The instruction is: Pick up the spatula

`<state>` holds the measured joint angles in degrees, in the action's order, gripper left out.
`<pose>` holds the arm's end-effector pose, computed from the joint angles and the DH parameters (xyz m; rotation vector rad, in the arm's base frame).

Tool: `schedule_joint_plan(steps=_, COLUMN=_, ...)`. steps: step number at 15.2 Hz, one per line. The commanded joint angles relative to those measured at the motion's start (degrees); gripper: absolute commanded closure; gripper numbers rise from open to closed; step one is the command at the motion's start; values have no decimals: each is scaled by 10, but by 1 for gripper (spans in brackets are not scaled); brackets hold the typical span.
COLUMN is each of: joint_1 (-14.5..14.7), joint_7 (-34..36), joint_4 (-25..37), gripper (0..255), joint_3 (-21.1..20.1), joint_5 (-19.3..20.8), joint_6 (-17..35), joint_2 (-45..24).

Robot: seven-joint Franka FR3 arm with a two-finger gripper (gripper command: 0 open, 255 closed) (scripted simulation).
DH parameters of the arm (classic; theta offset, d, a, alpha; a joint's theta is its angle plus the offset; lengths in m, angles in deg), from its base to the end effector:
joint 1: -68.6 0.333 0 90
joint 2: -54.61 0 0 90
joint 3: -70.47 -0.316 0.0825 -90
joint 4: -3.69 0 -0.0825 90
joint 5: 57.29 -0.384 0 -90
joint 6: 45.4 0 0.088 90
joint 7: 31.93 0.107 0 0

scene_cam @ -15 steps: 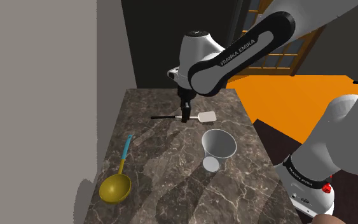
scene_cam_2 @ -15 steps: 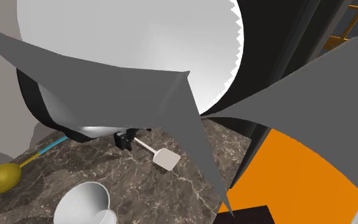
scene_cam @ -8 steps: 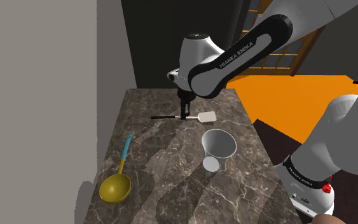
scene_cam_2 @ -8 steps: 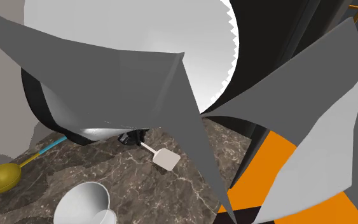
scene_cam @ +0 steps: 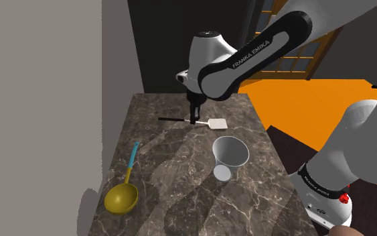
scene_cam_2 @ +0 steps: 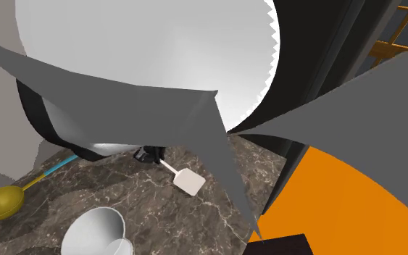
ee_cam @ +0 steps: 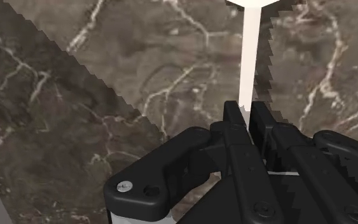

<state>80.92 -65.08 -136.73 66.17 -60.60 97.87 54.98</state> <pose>0.4640 0.1381 0.3062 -2.8532 -1.2457 -0.0945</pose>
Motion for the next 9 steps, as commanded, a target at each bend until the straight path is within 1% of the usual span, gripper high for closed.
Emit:
schedule_joint_plan(steps=1, joint_1=0, joint_7=0, joint_4=4, gripper=255, joint_3=0, joint_5=0, joint_6=-17, joint_2=12)
schedule_joint_plan(steps=9, joint_1=0, joint_7=1, joint_4=26, gripper=255, joint_3=1, joint_5=-1, joint_6=-82, joint_2=56)
